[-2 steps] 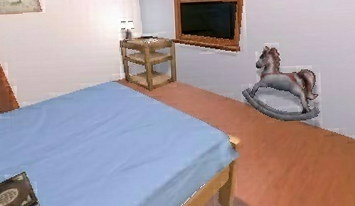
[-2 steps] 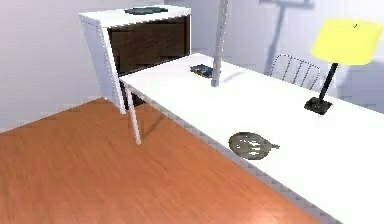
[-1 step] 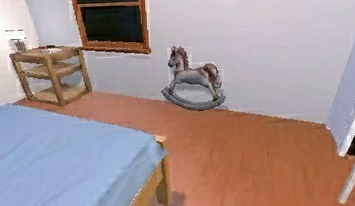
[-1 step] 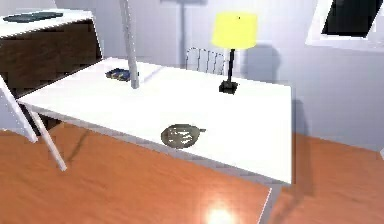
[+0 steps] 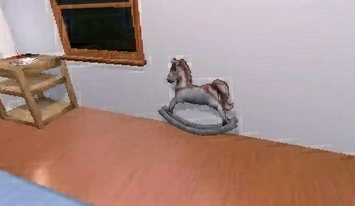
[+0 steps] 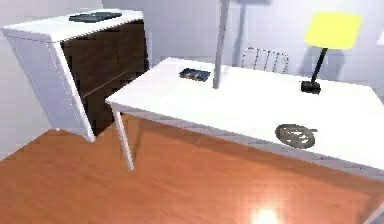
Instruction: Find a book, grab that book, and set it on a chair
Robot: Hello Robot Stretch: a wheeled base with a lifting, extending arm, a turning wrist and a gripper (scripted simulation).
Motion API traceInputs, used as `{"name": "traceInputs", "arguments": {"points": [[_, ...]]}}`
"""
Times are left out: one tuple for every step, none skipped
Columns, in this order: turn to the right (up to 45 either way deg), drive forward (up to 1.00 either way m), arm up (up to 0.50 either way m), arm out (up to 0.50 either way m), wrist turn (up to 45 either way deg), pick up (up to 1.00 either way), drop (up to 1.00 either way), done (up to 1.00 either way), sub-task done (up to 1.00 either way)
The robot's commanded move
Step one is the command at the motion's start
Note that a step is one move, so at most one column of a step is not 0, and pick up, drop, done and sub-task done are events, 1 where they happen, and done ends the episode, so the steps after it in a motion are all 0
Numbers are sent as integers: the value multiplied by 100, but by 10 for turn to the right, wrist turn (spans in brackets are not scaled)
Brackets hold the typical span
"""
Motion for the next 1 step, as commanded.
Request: {"name": "traceInputs", "arguments": {"points": [[450,0,0,0,0,0,0,0,0]]}}
